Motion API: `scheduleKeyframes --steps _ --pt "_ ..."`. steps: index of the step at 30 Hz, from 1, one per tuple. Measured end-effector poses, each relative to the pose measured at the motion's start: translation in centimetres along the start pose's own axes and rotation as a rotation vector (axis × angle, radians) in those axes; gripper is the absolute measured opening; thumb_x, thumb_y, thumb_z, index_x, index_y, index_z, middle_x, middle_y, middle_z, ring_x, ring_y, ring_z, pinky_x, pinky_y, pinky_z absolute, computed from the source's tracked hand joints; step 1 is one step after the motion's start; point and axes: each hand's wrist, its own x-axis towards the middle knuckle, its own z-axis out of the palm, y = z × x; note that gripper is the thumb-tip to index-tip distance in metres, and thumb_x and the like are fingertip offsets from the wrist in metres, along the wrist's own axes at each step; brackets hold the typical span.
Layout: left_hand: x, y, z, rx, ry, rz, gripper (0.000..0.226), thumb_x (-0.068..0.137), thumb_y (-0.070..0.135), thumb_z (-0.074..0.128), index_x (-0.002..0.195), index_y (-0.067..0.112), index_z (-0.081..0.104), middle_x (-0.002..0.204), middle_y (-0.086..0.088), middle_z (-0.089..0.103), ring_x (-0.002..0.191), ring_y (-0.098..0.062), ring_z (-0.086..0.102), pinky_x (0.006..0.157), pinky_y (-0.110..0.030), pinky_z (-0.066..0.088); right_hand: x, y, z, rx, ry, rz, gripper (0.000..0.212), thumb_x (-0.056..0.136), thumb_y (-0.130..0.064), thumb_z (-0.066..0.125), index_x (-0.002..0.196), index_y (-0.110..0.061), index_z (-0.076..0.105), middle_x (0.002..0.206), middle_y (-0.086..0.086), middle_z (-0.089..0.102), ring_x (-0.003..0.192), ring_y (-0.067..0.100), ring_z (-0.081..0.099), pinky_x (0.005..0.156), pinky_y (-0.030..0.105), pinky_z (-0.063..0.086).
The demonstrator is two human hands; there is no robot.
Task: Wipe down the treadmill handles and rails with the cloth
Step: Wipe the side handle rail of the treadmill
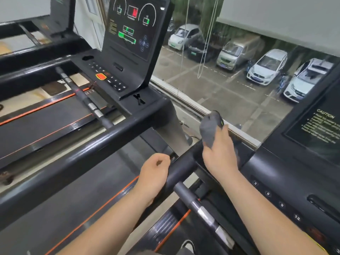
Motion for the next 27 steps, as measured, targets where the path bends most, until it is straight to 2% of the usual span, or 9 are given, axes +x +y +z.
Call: scheduleKeyframes --steps 3,5,7,9,13,18,21,24,27 --pt "0.6 -0.6 1.3 0.028 0.027 -0.01 0.016 0.101 0.022 0.055 0.098 0.024 0.071 0.104 0.009 0.07 0.102 -0.007 0.064 0.094 -0.027 0.048 -1.6 1.5 5.4 -0.437 -0.399 -0.217 0.083 0.088 -0.031 0.059 0.158 -0.005 0.022 0.166 0.025 0.014 0.152 0.044 0.016 0.123 0.051 0.02" --pt "1.1 -1.3 1.9 0.056 0.062 -0.016 0.017 0.1 0.02 0.056 0.098 0.025 0.071 0.106 0.008 0.071 0.103 -0.009 0.065 0.098 -0.03 0.049 -3.4 3.4 8.4 -0.542 -0.504 -0.303 0.097 0.083 -0.052 0.059 0.16 -0.005 0.025 0.167 0.026 0.015 0.153 0.047 0.014 0.123 0.057 0.016" --pt "2.0 -2.0 2.3 0.093 0.094 -0.019 0.016 0.099 0.02 0.057 0.099 0.027 0.071 0.109 0.008 0.071 0.103 -0.009 0.065 0.1 -0.034 0.05 -3.2 4.8 9.6 -0.534 -0.488 -0.339 0.098 0.079 -0.063 0.056 0.156 -0.005 0.037 0.162 0.026 0.029 0.149 0.048 0.026 0.12 0.059 0.019" --pt "2.9 -2.4 2.8 0.142 0.116 -0.032 0.014 0.099 0.022 0.058 0.101 0.029 0.07 0.108 0.008 0.07 0.102 -0.009 0.065 0.099 -0.035 0.05 -1.0 5.4 9.3 -0.501 -0.481 -0.372 0.088 0.086 -0.066 0.042 0.152 -0.008 0.044 0.16 0.023 0.036 0.149 0.045 0.03 0.119 0.056 0.018" --pt "2.9 -2.5 4.5 0.209 0.13 -0.036 0.015 0.098 0.025 0.058 0.108 0.031 0.068 0.11 0.013 0.067 0.103 -0.008 0.063 0.092 -0.027 0.045 5.3 6.3 7.0 -0.478 -0.533 -0.332 0.077 0.102 -0.066 0.026 0.162 -0.019 0.02 0.171 0.009 0.008 0.157 0.031 -0.004 0.127 0.049 0.0" --pt "2.5 -2.4 4.4 0.304 0.176 0.031 0.017 0.099 0.021 0.058 0.108 0.03 0.07 0.109 0.019 0.064 0.1 0.001 0.059 0.089 -0.023 0.044 10.7 7.2 6.3 -0.538 -0.533 -0.217 0.075 0.099 -0.07 0.017 0.161 -0.026 0.023 0.172 0.006 0.008 0.157 0.029 -0.007 0.127 0.05 -0.005" --pt "2.8 -3.2 3.2 0.356 0.177 0.024 0.02 0.097 0.017 0.058 0.1 0.033 0.07 0.106 0.017 0.067 0.097 -0.006 0.062 0.09 -0.029 0.049 8.3 6.7 7.5 -0.574 -0.456 -0.244 0.07 0.101 -0.064 0.022 0.156 -0.023 0.033 0.169 0.012 0.016 0.157 0.036 0.0 0.126 0.054 0.0" --pt "2.9 -4.0 1.9 0.378 0.151 0.022 0.022 0.095 0.013 0.057 0.094 0.031 0.071 0.098 0.013 0.07 0.092 -0.009 0.064 0.086 -0.028 0.049 2.3 5.8 8.9 -0.427 -0.35 -0.37 0.069 0.093 -0.057 0.042 0.141 -0.01 0.056 0.158 0.024 0.039 0.149 0.047 0.028 0.119 0.062 0.023" --pt "2.9 -4.4 0.1 0.395 0.143 0.031 0.023 0.094 0.012 0.057 0.096 0.028 0.073 0.097 0.012 0.071 0.093 -0.012 0.064 0.084 -0.027 0.046 -5.2 3.8 10.9 -0.365 -0.394 -0.425 0.079 0.086 -0.055 0.05 0.151 -0.01 0.043 0.164 0.024 0.027 0.151 0.048 0.021 0.121 0.061 0.02"
